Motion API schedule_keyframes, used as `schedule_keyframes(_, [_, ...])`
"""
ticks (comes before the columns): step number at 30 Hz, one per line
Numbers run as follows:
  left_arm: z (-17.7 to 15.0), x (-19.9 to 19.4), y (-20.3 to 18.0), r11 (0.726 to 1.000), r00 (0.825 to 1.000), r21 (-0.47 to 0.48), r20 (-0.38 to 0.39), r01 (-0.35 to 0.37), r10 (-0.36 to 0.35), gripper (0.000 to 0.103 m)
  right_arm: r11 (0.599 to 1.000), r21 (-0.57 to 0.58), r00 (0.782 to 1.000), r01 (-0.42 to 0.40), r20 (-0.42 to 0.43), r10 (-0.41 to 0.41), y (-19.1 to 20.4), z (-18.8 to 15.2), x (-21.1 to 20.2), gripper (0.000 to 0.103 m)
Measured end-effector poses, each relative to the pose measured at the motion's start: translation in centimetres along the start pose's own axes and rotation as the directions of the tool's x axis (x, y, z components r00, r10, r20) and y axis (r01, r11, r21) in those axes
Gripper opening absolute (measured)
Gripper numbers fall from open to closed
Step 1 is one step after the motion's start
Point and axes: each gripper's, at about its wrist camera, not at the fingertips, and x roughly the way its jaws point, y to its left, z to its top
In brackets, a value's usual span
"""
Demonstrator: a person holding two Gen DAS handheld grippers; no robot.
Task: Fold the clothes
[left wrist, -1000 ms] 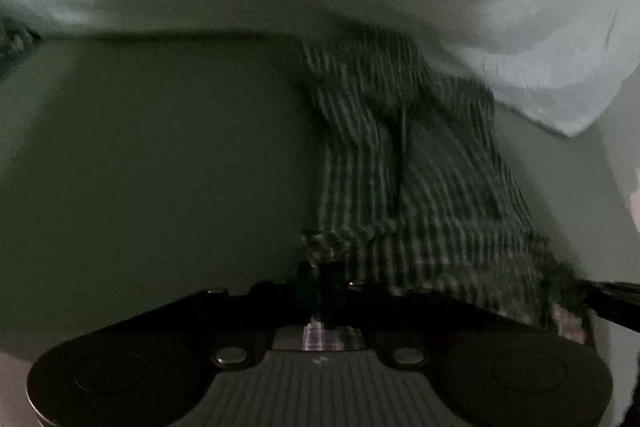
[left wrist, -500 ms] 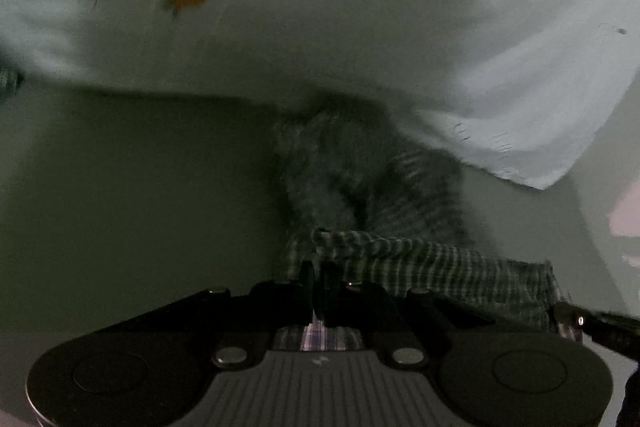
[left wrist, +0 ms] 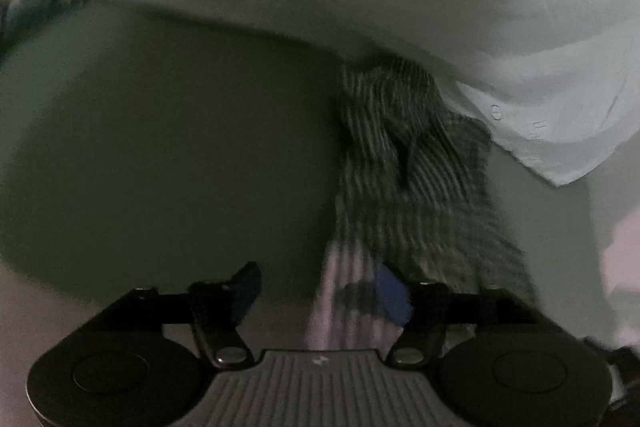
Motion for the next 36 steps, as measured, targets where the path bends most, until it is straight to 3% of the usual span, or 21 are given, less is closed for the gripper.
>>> schedule_keyframes(2, [-2.1,-0.6,1.3,0.99,0.996,-0.129,-0.051,0.064,-0.071,0.073,0.993,-0.121,0.999,0.012,0.035,-0.008,2.1,-0.9,-1.1,0.094])
schedule_keyframes(4, [-4.5,-0.8,2.5,0.955,0.983,-0.267,-0.095,0.128,-0.159,0.074,0.983,-0.185,0.998,0.001,0.065,0.011,3.3,-1.3,-1.8,0.095])
schedule_keyframes(6, [-6.3,-0.8,3.2,0.932,0.972,-0.328,-0.118,0.155,-0.203,0.075,0.973,-0.231,0.996,-0.009,0.089,0.031,4.2,-1.6,-2.2,0.096])
schedule_keyframes(9, [-8.0,-0.7,3.7,0.92,0.96,-0.357,-0.158,0.163,-0.232,0.076,0.949,-0.315,0.995,0.033,0.104,0.0,5.4,-2.2,-1.6,0.095])
schedule_keyframes(12, [-9.2,-0.3,4.3,0.902,0.942,-0.39,-0.191,0.186,-0.277,0.078,0.888,-0.457,0.993,0.06,0.117,-0.007,7.1,-3.4,-0.7,0.093])
schedule_keyframes(16, [-9.8,0.2,4.5,0.894,0.932,-0.406,-0.213,0.19,-0.295,0.079,0.867,-0.485,0.987,0.117,0.15,-0.049,7.8,-3.7,-0.2,0.083])
schedule_keyframes(20, [-10.0,1.0,3.5,0.898,0.925,-0.386,-0.22,0.21,-0.31,0.086,0.845,-0.511,0.983,0.157,0.164,-0.083,7.9,-3.1,0.4,0.079])
schedule_keyframes(21, [-9.9,1.4,3.2,0.896,0.921,-0.386,-0.223,0.218,-0.32,0.086,0.843,-0.517,0.984,0.15,0.163,-0.075,7.9,-2.9,0.6,0.071])
schedule_keyframes(22, [-9.9,1.9,2.9,0.894,0.916,-0.387,-0.227,0.226,-0.33,0.086,0.843,-0.519,0.984,0.139,0.166,-0.061,7.9,-2.7,0.6,0.054])
schedule_keyframes(24, [-9.9,2.7,2.5,0.882,0.906,-0.403,-0.231,0.243,-0.355,0.087,0.856,-0.501,0.982,0.129,0.186,-0.039,7.8,-2.1,0.0,0.036])
schedule_keyframes(26, [-10.0,3.3,2.3,0.862,0.891,-0.429,-0.228,0.269,-0.392,0.087,0.871,-0.472,0.976,0.135,0.215,-0.035,7.4,-1.5,-0.7,0.033])
schedule_keyframes(30, [-11.0,4.4,3.5,0.759,0.865,-0.569,-0.156,0.316,-0.477,0.087,0.898,-0.419,0.969,0.135,0.244,-0.032,6.1,-0.5,-1.4,0.033])
schedule_keyframes(36, [-12.0,5.7,6.3,0.551,0.85,-0.755,0.014,0.354,-0.527,0.087,0.93,-0.351,0.967,0.105,0.253,-0.013,4.5,0.6,-1.8,0.033])
